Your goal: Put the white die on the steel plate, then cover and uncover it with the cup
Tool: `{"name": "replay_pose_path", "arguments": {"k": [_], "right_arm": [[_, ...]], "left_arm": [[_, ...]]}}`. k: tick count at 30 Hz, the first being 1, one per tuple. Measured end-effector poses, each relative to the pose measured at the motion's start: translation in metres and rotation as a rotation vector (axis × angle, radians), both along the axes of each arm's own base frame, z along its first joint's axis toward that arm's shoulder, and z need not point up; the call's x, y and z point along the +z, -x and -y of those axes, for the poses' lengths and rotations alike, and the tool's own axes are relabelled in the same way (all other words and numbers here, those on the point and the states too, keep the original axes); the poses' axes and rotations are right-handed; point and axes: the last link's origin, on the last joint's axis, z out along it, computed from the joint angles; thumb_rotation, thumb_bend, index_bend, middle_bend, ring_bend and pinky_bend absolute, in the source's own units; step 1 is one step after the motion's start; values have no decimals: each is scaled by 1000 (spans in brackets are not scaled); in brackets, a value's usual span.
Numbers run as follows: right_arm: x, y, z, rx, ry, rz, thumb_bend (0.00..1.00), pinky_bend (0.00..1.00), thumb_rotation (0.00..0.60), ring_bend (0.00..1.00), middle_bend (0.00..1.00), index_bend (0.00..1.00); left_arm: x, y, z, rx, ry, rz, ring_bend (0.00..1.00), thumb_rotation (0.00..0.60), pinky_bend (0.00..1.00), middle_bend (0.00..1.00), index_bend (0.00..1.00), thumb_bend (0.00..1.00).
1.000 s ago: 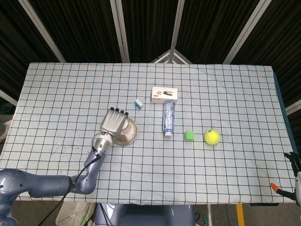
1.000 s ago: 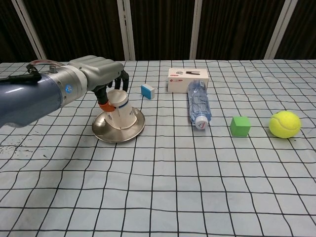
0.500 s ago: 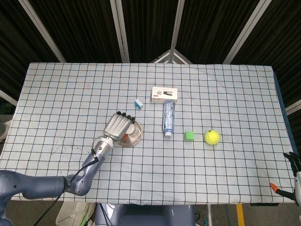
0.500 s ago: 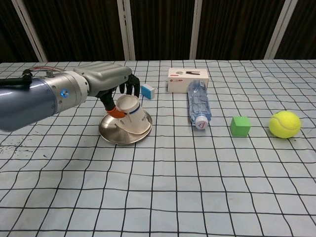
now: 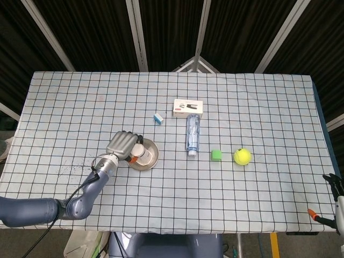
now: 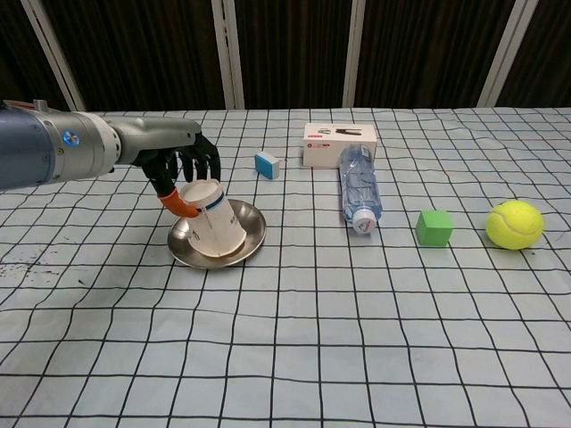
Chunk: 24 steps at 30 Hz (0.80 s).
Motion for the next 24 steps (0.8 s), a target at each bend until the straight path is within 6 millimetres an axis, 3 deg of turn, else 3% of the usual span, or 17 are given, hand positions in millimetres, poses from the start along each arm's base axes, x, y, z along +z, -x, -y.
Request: {"name": "replay_pose_path", "arguments": {"k": [9, 24], "right_arm": [[-1, 0, 0, -1, -5, 3, 42, 15, 600, 115, 125, 177], [-2, 2, 1, -10, -9, 9, 42, 15, 600, 115, 125, 177]], "left_arm": [[3, 5, -7, -23, -49, -139, 326, 600, 304, 463, 472, 482], [-16, -7, -12, -184, -181, -184, 351, 600, 322, 486, 512, 489]]}}
